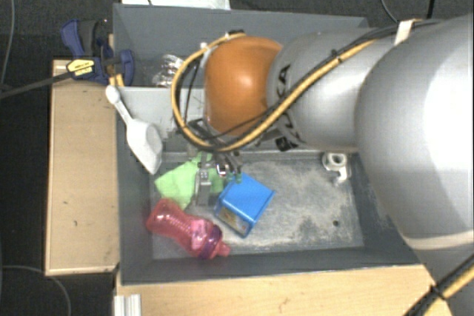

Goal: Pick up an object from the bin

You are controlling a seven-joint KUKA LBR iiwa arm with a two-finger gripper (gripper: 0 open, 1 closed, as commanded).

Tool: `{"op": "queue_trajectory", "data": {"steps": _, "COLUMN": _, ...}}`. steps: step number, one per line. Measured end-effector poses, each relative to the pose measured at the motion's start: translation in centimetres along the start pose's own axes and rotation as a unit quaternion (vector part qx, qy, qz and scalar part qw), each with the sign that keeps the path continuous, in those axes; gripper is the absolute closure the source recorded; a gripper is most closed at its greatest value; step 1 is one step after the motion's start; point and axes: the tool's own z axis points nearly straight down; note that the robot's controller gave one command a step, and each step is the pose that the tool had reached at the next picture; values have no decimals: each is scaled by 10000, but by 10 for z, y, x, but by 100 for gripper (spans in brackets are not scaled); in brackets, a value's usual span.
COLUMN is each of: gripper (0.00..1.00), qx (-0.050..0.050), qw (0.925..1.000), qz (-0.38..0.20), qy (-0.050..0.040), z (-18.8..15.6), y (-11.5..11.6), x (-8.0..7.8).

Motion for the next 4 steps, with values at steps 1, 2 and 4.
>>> {"op": "queue_trajectory", "data": {"steps": 1, "gripper": 0, "qx": 11, "qw": 9996, "qz": -274, "qy": 26, "z": 50, "y": -3, "x": -16}}
{"op": "queue_trajectory", "data": {"steps": 2, "gripper": 100, "qx": 19, "qw": 9982, "qz": 593, "qy": 42, "z": 68, "y": -7, "x": -6}}
{"op": "queue_trajectory", "data": {"steps": 4, "gripper": 100, "qx": 20, "qw": 9982, "qz": 596, "qy": 44, "z": 65, "y": -7, "x": -5}}
